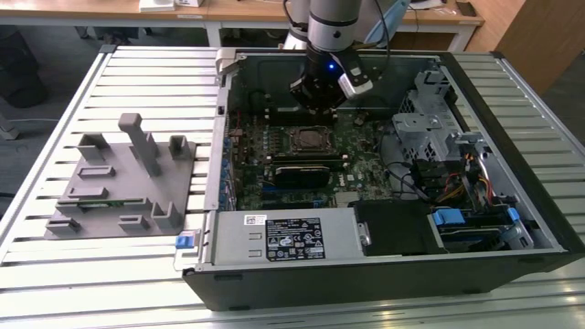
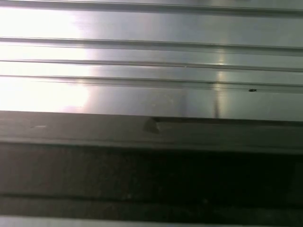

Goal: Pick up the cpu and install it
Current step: 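Install the first cpu locking lever, then install the second cpu locking lever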

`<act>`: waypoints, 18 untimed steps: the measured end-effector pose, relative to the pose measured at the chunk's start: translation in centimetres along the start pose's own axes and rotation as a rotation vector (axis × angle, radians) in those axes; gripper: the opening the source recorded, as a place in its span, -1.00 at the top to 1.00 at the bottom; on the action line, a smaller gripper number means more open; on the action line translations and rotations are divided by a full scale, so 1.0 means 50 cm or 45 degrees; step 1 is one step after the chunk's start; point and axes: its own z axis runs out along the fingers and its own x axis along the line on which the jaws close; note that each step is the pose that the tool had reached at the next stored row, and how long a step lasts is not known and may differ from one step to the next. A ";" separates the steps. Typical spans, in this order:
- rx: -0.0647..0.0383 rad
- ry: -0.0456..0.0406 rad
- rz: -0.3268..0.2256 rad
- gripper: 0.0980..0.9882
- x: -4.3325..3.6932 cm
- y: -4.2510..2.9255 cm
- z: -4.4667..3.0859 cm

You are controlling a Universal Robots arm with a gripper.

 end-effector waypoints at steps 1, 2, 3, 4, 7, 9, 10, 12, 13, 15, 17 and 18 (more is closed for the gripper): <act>0.000 0.000 0.000 0.95 0.000 0.000 0.000; 0.000 0.000 0.000 0.95 0.000 -0.001 0.000; 0.000 0.000 0.000 0.95 0.000 -0.001 0.000; 0.000 0.000 0.000 0.95 -0.001 -0.001 0.000; 0.000 0.000 0.000 0.95 -0.001 -0.003 0.000; 0.000 0.000 0.000 0.95 -0.001 -0.005 0.000; 0.000 0.000 0.000 0.95 -0.001 -0.006 0.000; 0.000 0.000 0.000 0.95 -0.001 -0.008 0.000; 0.000 0.000 0.000 0.95 -0.001 -0.009 0.000; 0.000 0.000 0.000 0.95 -0.001 -0.012 0.000; 0.000 0.000 0.000 0.95 -0.002 -0.015 0.000; 0.000 0.000 0.000 0.95 -0.002 -0.016 0.000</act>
